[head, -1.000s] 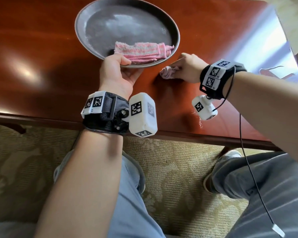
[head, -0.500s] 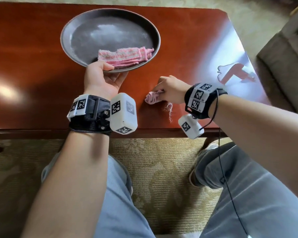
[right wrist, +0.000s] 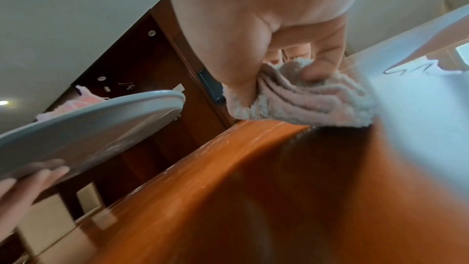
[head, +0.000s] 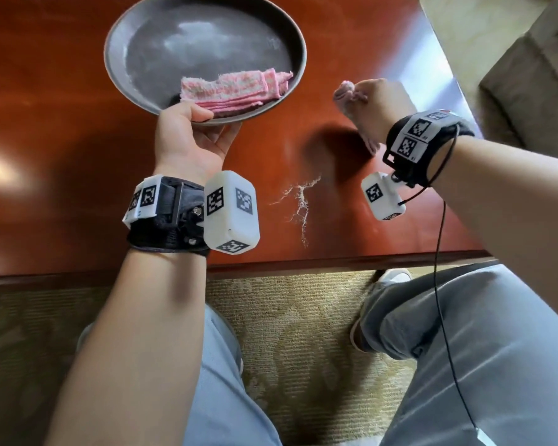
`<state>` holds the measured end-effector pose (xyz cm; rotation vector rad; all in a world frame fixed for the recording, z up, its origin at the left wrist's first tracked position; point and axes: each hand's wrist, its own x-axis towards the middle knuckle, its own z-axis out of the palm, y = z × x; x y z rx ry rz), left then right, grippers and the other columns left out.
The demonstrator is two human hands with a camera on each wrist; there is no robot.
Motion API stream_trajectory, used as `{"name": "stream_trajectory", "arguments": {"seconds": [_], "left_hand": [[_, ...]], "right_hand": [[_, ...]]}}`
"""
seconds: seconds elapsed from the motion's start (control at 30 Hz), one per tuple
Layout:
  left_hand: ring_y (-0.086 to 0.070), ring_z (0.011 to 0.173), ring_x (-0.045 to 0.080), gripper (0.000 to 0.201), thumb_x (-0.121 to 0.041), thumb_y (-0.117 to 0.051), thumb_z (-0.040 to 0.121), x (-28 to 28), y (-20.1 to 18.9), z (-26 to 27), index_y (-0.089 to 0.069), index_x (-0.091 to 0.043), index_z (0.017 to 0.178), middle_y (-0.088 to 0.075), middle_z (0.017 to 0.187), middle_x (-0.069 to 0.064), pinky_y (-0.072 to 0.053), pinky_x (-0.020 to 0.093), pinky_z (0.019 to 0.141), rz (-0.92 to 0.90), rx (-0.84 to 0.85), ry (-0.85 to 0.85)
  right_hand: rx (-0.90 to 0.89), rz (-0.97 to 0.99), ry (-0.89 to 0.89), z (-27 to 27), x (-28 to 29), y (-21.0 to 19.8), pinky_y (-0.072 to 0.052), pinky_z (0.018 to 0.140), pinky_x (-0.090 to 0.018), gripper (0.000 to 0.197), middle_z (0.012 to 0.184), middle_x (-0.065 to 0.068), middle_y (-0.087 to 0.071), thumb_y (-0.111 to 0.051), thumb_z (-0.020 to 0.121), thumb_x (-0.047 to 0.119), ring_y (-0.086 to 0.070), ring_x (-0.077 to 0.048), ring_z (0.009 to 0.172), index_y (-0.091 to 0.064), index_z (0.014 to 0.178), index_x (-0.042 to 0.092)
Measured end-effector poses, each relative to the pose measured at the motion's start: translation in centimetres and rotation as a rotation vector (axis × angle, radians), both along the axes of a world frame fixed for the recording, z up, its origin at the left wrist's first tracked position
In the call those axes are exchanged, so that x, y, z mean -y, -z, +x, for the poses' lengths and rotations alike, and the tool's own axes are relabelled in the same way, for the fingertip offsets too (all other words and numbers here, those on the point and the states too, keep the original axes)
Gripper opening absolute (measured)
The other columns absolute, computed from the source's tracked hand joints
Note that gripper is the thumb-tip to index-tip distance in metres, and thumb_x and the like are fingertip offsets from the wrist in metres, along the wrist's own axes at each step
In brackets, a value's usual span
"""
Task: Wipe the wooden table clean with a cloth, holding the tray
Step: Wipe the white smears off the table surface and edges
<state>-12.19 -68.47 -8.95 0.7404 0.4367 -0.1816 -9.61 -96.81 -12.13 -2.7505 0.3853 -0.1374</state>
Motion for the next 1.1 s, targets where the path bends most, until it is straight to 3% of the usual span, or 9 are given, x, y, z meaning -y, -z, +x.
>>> {"name": "stream_trajectory", "arguments": {"seconds": [0.07,0.17,0.33,0.53,0.7,0.8,0.93,1.1], "left_hand": [[-0.067,0.107,0.041,0.051,0.009,-0.036,0.082,0.4,0.3,0.3,-0.057,0.004,0.128,-0.068,0.109,0.022,-0.059,0.047,0.082,0.011,-0.011,-0.003],[-0.065,0.112,0.041,0.05,0.009,-0.035,0.084,0.9,0.8,0.7,-0.057,0.004,0.128,-0.067,0.115,0.024,-0.059,0.047,0.083,0.019,-0.008,0.0],[-0.063,0.115,0.042,0.049,0.01,-0.033,0.083,1.0,1.0,1.2,-0.058,0.004,0.124,-0.066,0.112,0.023,-0.058,0.049,0.085,0.007,-0.006,-0.003],[-0.062,0.116,0.042,0.043,0.01,-0.034,0.083,0.8,1.0,0.9,-0.06,0.004,0.117,-0.066,0.11,0.023,-0.058,0.05,0.086,-0.017,0.003,0.006],[-0.067,0.105,0.041,0.051,0.012,-0.039,0.067,0.4,0.8,0.2,-0.061,0.004,0.113,-0.068,0.104,0.021,-0.058,0.049,0.087,-0.033,0.01,0.014],[-0.066,0.109,0.041,0.042,0.011,-0.035,0.078,0.1,0.7,-0.4,-0.061,0.004,0.11,-0.067,0.104,0.021,-0.057,0.05,0.088,-0.019,0.003,0.012],[-0.065,0.113,0.041,0.038,0.009,-0.034,0.083,-0.4,0.2,-1.2,-0.062,0.004,0.108,-0.067,0.104,0.022,-0.058,0.05,0.086,0.0,0.012,0.015],[-0.065,0.112,0.041,0.039,0.009,-0.035,0.082,-1.4,-0.2,-2.3,-0.062,0.004,0.11,-0.067,0.107,0.023,-0.057,0.05,0.088,-0.015,0.024,0.013]], "right_hand": [[-0.011,-0.026,0.017,0.5,0.7,0.1,-0.045,0.068,-0.031,0.03,0.074,-0.005,-0.054,-0.049,0.093,0.039,-0.047,-0.026,0.071,-0.058,0.078,0.014],[-0.026,-0.061,0.02,1.1,0.9,0.7,-0.046,0.074,-0.031,0.032,0.086,-0.007,-0.061,-0.046,0.092,0.044,-0.055,-0.029,0.078,-0.063,0.089,0.017],[-0.093,-0.098,-0.091,1.4,0.6,2.2,-0.037,0.069,-0.03,0.022,0.085,-0.006,-0.056,-0.045,0.092,0.04,-0.052,-0.031,0.078,-0.052,0.085,0.02],[-0.161,-0.166,-0.233,1.2,-0.6,2.1,-0.037,0.067,-0.031,0.029,0.083,-0.011,-0.053,-0.039,0.096,0.041,-0.048,-0.033,0.074,-0.044,0.084,0.015],[-0.192,-0.159,-0.362,-0.3,-3.0,2.4,-0.037,0.07,-0.031,0.012,0.088,-0.008,-0.05,-0.044,0.094,0.024,-0.049,-0.03,0.082,-0.043,0.088,0.014],[-0.179,-0.169,-0.413,-1.3,-4.4,2.6,-0.036,0.072,-0.031,0.005,0.092,-0.008,-0.048,-0.047,0.093,0.02,-0.055,-0.032,0.093,-0.045,0.091,0.016],[-0.205,-0.194,-0.443,-2.7,-6.1,2.5,-0.037,0.075,-0.032,0.021,0.108,-0.013,-0.053,-0.05,0.092,0.014,-0.056,-0.035,0.103,-0.054,0.112,0.009],[-0.271,-0.207,-0.457,-4.4,-8.4,2.5,-0.049,0.079,-0.038,0.035,0.111,-0.008,-0.053,-0.06,0.086,0.008,-0.058,-0.035,0.103,-0.052,0.121,0.013]]}}
